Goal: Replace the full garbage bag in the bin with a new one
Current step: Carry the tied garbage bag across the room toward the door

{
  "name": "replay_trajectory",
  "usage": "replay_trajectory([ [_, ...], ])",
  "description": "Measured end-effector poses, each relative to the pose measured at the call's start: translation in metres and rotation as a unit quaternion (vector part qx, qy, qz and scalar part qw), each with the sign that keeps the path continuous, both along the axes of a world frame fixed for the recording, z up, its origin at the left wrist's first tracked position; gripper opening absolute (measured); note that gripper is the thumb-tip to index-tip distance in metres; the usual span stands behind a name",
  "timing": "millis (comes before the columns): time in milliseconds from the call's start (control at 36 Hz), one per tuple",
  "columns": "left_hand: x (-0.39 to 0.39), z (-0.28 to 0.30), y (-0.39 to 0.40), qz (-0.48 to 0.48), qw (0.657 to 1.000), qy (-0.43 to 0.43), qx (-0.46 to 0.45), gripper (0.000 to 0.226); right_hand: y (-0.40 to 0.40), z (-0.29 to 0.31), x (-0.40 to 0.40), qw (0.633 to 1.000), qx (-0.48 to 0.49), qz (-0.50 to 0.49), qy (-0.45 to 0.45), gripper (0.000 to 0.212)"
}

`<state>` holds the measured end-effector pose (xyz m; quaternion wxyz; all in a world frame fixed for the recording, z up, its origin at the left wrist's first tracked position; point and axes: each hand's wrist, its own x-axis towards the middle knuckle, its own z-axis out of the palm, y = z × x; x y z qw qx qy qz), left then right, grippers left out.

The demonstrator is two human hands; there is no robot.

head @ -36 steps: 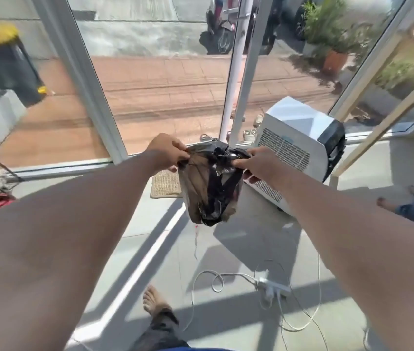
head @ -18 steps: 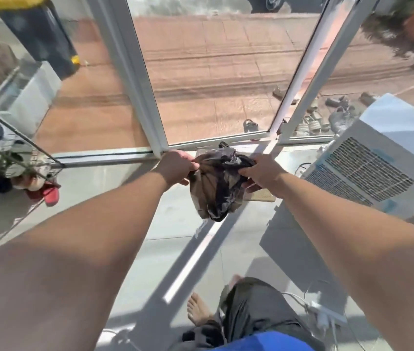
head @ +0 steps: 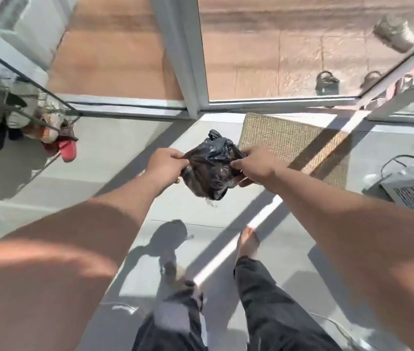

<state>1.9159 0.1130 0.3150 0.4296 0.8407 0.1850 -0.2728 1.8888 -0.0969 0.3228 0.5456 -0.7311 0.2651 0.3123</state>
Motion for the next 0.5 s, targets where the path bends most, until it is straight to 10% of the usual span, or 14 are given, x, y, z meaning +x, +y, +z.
replay_trajectory([
  [500, 0.142, -0.35, 0.072, -0.014, 0.998, 0.055, 0.006, 0.014, 0.08, -0.35, 0.133, 0.994, -0.102, 0.033, 0.035, 0.022],
])
